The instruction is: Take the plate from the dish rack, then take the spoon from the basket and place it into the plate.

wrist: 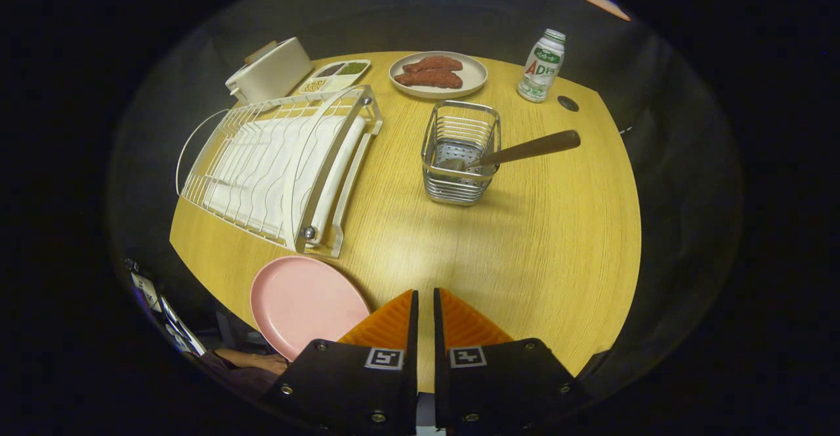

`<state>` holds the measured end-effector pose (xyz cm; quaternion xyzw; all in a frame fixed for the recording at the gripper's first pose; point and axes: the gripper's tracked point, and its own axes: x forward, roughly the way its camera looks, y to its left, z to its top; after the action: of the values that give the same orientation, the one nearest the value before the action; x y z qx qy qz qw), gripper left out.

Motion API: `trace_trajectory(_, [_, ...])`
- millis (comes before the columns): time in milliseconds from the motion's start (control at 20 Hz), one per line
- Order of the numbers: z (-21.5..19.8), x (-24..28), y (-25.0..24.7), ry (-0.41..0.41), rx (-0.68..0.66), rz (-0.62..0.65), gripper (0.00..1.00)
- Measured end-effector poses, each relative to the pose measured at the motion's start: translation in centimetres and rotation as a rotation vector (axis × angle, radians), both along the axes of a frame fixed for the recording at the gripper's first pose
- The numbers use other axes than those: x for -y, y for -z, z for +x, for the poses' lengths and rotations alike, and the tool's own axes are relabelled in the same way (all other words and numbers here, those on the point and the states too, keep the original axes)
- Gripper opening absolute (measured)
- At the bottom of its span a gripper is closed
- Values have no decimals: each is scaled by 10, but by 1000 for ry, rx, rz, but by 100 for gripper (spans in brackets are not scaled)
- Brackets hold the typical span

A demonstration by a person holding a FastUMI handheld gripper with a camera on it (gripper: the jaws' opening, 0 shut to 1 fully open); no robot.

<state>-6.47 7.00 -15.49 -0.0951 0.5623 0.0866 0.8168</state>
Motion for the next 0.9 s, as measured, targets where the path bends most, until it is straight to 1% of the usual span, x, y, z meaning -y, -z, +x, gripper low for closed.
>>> trace_trajectory(50, [6, 2, -1, 5, 18, -5, 11])
trace_trajectory(100, [13, 6, -6, 11, 39, -19, 18])
trace_trajectory(150, [20, 7, -15, 19, 60, -19, 19])
trace_trajectory(200, [27, 9, -13, 32, 85, -21, 28])
trace_trajectory(250, [36, 12, -16, 48, 120, -22, 32])
trace_trajectory(350, [49, 17, -23, 75, 180, -7, 32])
trace_trajectory(500, [71, 25, -29, 108, 319, 7, 32])
trace_trajectory(700, [89, 30, -33, 120, 532, 49, 32])
trace_trajectory(900, [100, 30, -25, 143, 682, 115, 32])
